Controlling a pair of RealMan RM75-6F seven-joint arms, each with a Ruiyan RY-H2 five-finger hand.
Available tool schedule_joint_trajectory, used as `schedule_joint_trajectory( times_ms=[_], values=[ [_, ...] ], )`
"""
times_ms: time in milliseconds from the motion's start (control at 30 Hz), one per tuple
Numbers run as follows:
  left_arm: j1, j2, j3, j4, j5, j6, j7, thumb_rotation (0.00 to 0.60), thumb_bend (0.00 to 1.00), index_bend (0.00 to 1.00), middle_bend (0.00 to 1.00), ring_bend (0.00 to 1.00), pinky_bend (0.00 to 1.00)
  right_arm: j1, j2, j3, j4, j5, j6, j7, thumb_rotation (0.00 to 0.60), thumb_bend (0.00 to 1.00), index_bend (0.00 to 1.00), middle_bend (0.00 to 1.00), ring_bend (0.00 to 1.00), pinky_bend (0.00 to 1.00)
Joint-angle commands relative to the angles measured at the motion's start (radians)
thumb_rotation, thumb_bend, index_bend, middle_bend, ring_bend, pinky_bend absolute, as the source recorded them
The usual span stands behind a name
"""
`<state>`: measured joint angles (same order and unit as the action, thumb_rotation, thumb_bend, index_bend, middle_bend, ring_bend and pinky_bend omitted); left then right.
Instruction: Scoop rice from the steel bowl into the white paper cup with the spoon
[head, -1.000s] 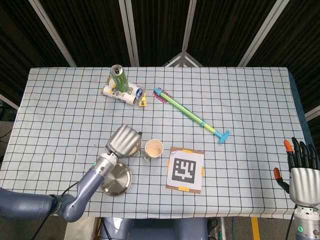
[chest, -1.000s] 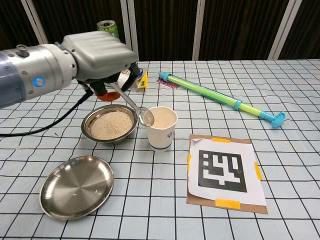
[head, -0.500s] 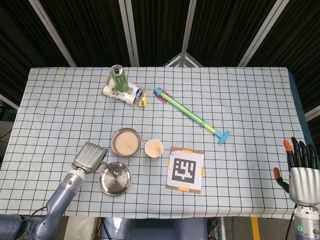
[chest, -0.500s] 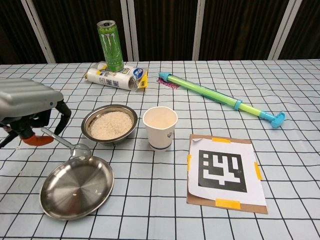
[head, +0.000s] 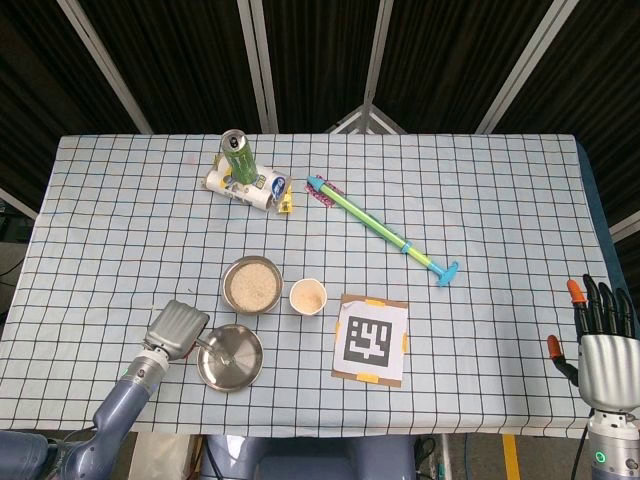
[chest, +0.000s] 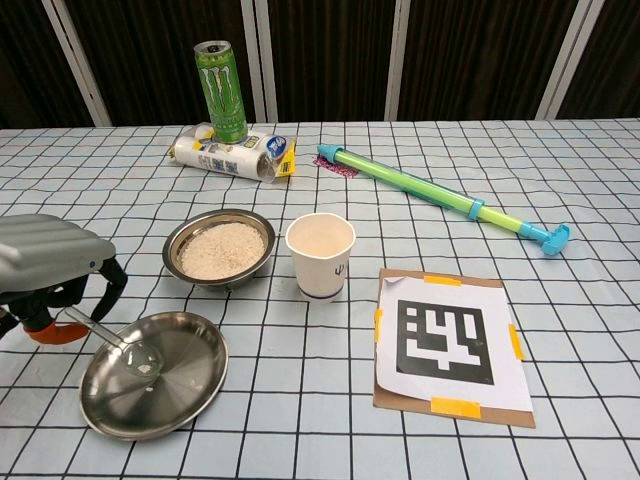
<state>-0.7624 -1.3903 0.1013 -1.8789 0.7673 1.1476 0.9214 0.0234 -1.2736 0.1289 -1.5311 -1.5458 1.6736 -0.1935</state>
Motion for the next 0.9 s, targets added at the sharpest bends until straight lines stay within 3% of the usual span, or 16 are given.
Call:
schedule_joint_trajectory(
  times_ms=[33, 300, 433, 533, 667, 767, 833, 900],
  values=[
    [0.006, -0.009, -0.001, 0.008, 0.002, 0.005, -0.008, 0.6, 0.23, 0.49, 0.98, 1.0, 1.0, 0.0, 0.0, 0.0, 0.0, 0.0, 0.0, 0.0, 0.6, 0.38, 0.0, 0.0, 0.0, 0.0],
    [0.034, 0.014, -0.018, 0.004, 0.035, 0.024, -0.077, 0.6, 0.15, 0.45, 0.96, 1.0, 1.0, 0.0, -0.001, 0.0, 0.001, -0.001, 0.001, -0.001, 0.6, 0.38, 0.0, 0.0, 0.0, 0.0],
    [0.072, 0.055, -0.033, -0.008, 0.117, 0.049, -0.189, 0.6, 0.15, 0.39, 0.84, 0.94, 0.98, 0.0, -0.001, 0.0, 0.002, -0.001, 0.001, -0.001, 0.6, 0.38, 0.0, 0.0, 0.0, 0.0],
    [0.122, 0.092, -0.036, -0.001, 0.235, 0.095, -0.312, 0.6, 0.15, 0.3, 0.61, 0.73, 0.8, 0.0, 0.0, 0.0, 0.001, 0.0, 0.0, -0.001, 0.6, 0.38, 0.0, 0.0, 0.0, 0.0],
    [0.196, 0.145, -0.005, 0.03, 0.401, 0.181, -0.439, 0.6, 0.13, 0.04, 0.14, 0.29, 0.38, 0.001, 0.001, -0.001, -0.001, 0.002, -0.004, -0.002, 0.6, 0.38, 0.0, 0.0, 0.0, 0.0],
    [0.262, 0.179, 0.027, 0.074, 0.514, 0.267, -0.505, 0.6, 0.1, 0.0, 0.0, 0.05, 0.1, 0.001, 0.003, -0.001, -0.004, 0.003, -0.006, -0.003, 0.6, 0.38, 0.0, 0.0, 0.0, 0.0],
    [0.299, 0.19, 0.042, 0.102, 0.564, 0.311, -0.545, 0.6, 0.07, 0.0, 0.0, 0.0, 0.01, 0.001, 0.003, -0.001, -0.004, 0.002, -0.006, -0.003, 0.6, 0.38, 0.0, 0.0, 0.0, 0.0],
    [0.349, 0.202, 0.06, 0.138, 0.607, 0.369, -0.589, 0.6, 0.06, 0.0, 0.0, 0.0, 0.0, 0.002, 0.004, -0.001, -0.003, 0.002, -0.006, -0.003, 0.6, 0.38, 0.0, 0.0, 0.0, 0.0]
  ],
)
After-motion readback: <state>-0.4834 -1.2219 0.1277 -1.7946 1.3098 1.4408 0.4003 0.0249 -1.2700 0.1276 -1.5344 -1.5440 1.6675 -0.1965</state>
